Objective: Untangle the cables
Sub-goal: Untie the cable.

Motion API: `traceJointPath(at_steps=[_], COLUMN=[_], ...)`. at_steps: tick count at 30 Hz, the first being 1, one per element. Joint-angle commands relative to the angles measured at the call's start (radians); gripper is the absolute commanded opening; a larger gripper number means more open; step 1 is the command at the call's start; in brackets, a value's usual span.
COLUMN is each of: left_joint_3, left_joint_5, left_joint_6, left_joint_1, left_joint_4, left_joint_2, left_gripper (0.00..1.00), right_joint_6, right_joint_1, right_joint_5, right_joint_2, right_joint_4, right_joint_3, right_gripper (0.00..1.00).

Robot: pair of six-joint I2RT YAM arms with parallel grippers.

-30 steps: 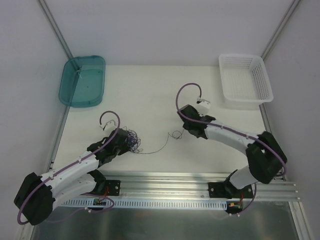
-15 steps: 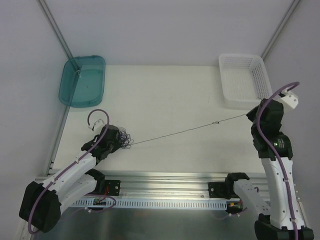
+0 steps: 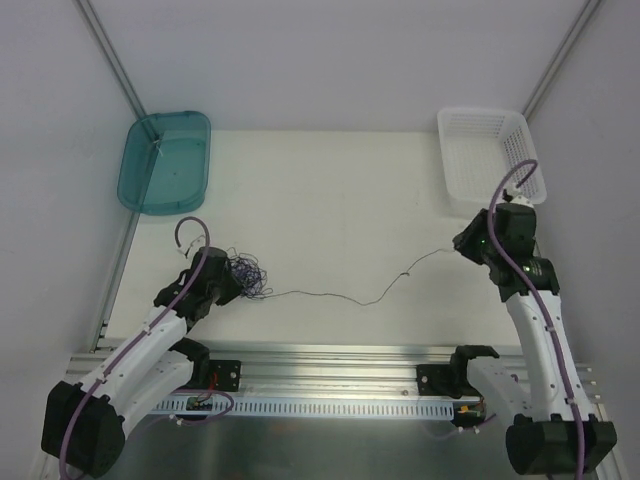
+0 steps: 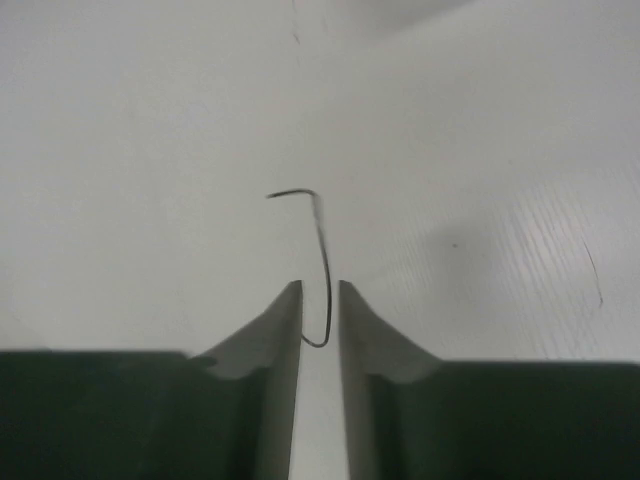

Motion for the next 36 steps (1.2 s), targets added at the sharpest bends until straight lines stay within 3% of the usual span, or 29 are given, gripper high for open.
traceJointPath(at_steps=[1,4,7,11,13,19,21,26,36], left_joint_3=[0.043,0.035,0.026,0.029,0.033,0.033,0.033,0.033,0.039], left_joint_5=[0.125,0.164,0.176,0.205,0.211,0.24,0.253,0.297,0.309], left_joint_6=[0.045,0.03,0.014,0.008,0.007,0.002,0.001,0.004,0.007], left_joint_1=[0.009,0.007,0.006,0.001,0.001,0.001,0.001,-0.001,-0.001], left_joint_4=[-0.004,0.01,0.025,0.032,0.035,0.041,0.041,0.041,0.041], left_joint_2=[-0.034,-0.036,-0.031,-0.028,-0.028,-0.024,-0.028,-0.04,-0.031], left_gripper=[0.0,0.0,0.0,0.0,0.0,0.0,0.0,0.0,0.0], right_joint_6=[0.024,0.021,-0.02,-0.112,-0.175,-0.252,-0.278,-0.383,-0.47], right_joint_1=[0.085,0.229,0.398,0.568,0.66,0.828,0.852,0.911,0.921], right_joint_5=[-0.078,0.034,0.056,-0.033,-0.148,-0.318,-0.41,-0.453,-0.596], right_joint_2=[0.074,0.132,0.154,0.183,0.219,0.518,0.636,0.799,1.043], right_joint_4=[0.036,0.017,0.074,0.193,0.287,0.493,0.569,0.655,0.566], right_joint_3=[-0.109,-0.128,-0.122,-0.123,-0.123,-0.059,-0.03,0.076,0.234], right_gripper=[0.31,0.58,0.67,0.68,0.68,0.68,0.68,0.7,0.72])
